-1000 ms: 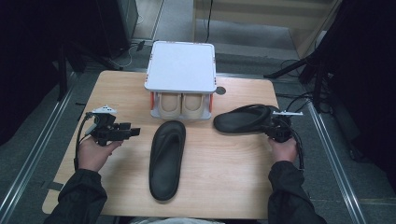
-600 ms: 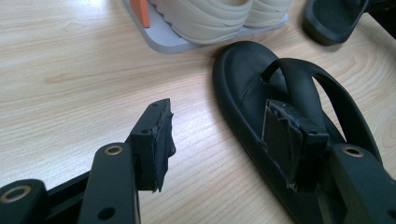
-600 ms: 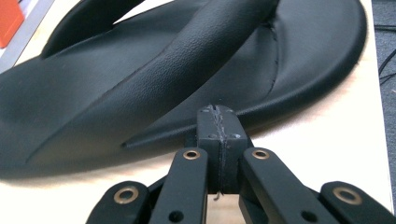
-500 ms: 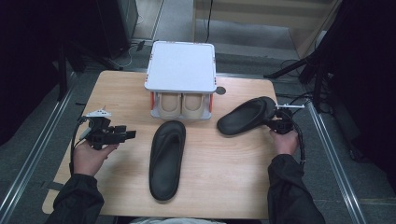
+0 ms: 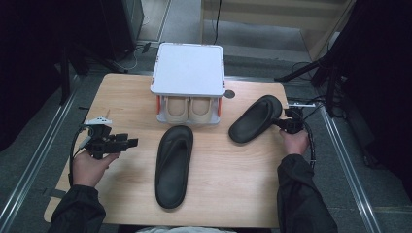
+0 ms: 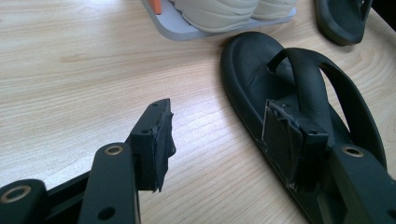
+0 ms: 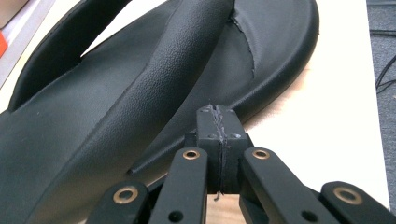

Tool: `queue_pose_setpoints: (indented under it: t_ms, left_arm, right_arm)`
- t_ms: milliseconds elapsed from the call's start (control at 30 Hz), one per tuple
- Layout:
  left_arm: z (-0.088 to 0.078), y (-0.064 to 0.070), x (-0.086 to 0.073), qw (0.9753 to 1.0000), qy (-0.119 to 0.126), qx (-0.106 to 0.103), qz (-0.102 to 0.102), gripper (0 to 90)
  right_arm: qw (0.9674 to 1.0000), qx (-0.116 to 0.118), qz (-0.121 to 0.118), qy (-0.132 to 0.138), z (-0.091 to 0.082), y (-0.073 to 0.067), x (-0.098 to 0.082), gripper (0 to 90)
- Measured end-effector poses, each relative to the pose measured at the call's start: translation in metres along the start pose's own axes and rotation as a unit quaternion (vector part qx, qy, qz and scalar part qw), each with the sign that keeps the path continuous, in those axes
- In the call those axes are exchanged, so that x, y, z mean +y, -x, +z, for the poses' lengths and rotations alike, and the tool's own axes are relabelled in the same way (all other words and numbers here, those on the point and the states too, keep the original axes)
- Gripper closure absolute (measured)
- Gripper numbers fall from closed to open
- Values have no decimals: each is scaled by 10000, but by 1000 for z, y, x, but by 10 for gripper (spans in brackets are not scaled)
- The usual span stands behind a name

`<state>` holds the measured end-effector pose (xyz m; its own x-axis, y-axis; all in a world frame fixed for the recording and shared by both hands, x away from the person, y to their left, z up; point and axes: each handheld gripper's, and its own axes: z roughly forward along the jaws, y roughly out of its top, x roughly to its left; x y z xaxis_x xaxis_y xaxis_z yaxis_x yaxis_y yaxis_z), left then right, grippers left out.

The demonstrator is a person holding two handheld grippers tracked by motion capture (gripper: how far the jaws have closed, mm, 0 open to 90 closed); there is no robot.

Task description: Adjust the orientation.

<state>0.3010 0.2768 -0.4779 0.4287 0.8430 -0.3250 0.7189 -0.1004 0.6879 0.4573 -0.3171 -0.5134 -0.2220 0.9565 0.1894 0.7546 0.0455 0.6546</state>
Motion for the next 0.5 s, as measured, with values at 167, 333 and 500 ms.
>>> queue_pose_setpoints:
  t_ms: [167, 333, 500]
  left_arm:
    - [1, 0, -1, 10000, -30, -13, 18, 430]
    - [3, 1, 0, 9999, -89, -44, 33, 430]
    - [5, 2, 0, 9999, -111, -39, 74, 429]
  right_arm:
    - [10000, -28, -29, 54, 6, -1, 6, 900]
    - [9999, -18, -1, 128, 0, -6, 8, 897]
    - [9994, 110, 110, 304, -8, -13, 10, 854]
